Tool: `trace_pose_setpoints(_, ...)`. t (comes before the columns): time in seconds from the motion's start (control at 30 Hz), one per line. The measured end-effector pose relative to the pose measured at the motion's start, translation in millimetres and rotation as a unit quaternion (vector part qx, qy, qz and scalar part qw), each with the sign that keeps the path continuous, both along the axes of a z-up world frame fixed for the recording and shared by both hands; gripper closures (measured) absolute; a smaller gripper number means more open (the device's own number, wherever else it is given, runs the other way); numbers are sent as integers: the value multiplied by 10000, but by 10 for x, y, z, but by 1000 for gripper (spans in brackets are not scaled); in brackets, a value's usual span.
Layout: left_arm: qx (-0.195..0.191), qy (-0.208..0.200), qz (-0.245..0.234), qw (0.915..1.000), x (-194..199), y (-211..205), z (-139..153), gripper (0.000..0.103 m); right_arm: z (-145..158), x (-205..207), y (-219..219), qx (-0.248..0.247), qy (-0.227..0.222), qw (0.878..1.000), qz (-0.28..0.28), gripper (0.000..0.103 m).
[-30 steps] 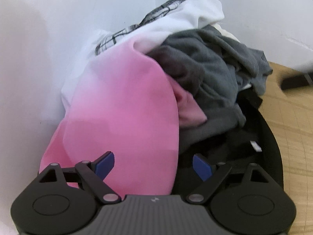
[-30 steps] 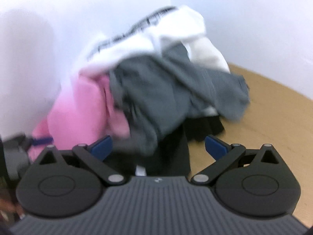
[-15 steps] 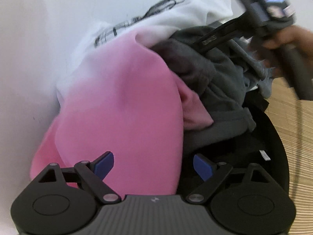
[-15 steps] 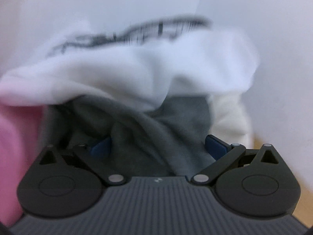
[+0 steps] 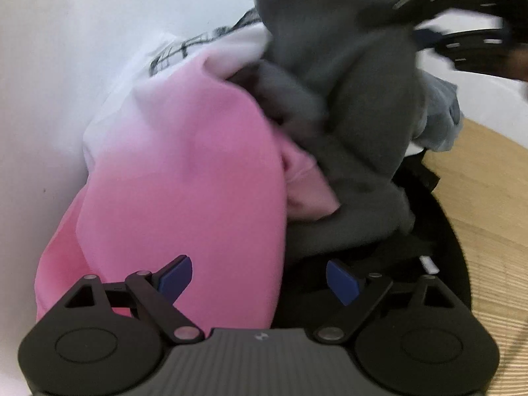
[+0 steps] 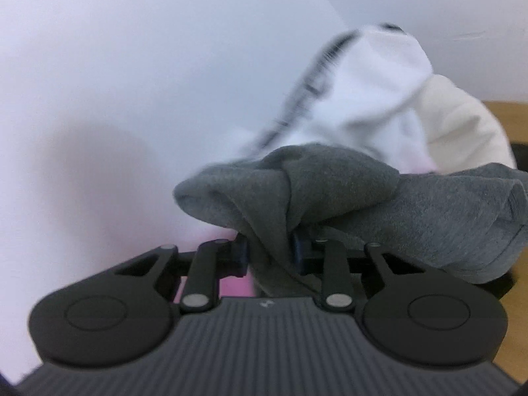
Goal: Fold clothes
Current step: 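Grasp the grey shirt in the heap with the right gripper and pull it out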
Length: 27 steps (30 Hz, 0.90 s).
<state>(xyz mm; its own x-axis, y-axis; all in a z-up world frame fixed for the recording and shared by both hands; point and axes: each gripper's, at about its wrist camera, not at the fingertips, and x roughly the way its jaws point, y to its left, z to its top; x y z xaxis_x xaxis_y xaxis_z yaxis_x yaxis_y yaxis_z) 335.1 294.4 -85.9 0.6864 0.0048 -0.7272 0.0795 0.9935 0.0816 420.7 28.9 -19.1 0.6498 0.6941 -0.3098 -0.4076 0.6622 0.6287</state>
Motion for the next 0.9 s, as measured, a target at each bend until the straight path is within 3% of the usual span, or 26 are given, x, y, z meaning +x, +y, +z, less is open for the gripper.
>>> trace_pose_setpoints(0.13,-100,-293,-238,9992,-84,-41,149,11,169,-511,-267,1143,-278,9930,48,75)
trace_pose_setpoints(0.23,-296,-534,-589,9964,-221,-83,301,7,168,-952,-602,1982,-317,9787,-431,75)
trace_pose_setpoints(0.33,-467,-799,-1202,9884,-457,-187,475,5,108,-1442,-1033,2398,-348,9625,-1217,75)
trace_pose_setpoints(0.47,-796,-910,-2166,9688,-757,-398,618,3,97,-2175,-1638,2618,-418,9352,-2349,75)
trace_pose_setpoints(0.53,-825,-904,-2504,9604,-861,-535,628,3,66,-2560,-1879,2232,-313,9250,-3060,75)
trace_pose_setpoints(0.6,-680,-734,-2704,9575,-894,-726,538,3,71,-2795,-1993,779,210,9183,-3875,67)
trace_pose_setpoints(0.63,-622,-626,-2784,9564,-885,-809,488,4,12,-2803,-1978,-81,706,9023,-4253,60)
trace_pose_setpoints(0.67,-594,-538,-2862,9548,-886,-875,434,5,-52,-2809,-1962,-945,1201,8758,-4579,59)
trace_pose_setpoints(0.7,-562,-441,-2947,9529,-890,-940,379,5,-202,-2788,-1921,-1850,1771,8385,-4809,59)
trace_pose_setpoints(0.77,-505,-276,-3115,9485,-916,-1072,281,5,-416,-2822,-1828,-2696,2164,7967,-4958,59)
trace_pose_setpoints(0.8,-472,-203,-3189,9464,-939,-1144,232,5,-482,-2853,-1760,-2707,2175,7877,-5089,59)
trace_pose_setpoints(0.87,-409,-70,-3355,9411,-1052,-1239,116,5,-459,-3097,-1740,-2187,2124,7932,-5271,59)
trace_pose_setpoints(0.9,-392,-11,-3462,9374,-1099,-1265,109,5,-481,-3212,-1721,-1905,2105,8037,-5230,56)
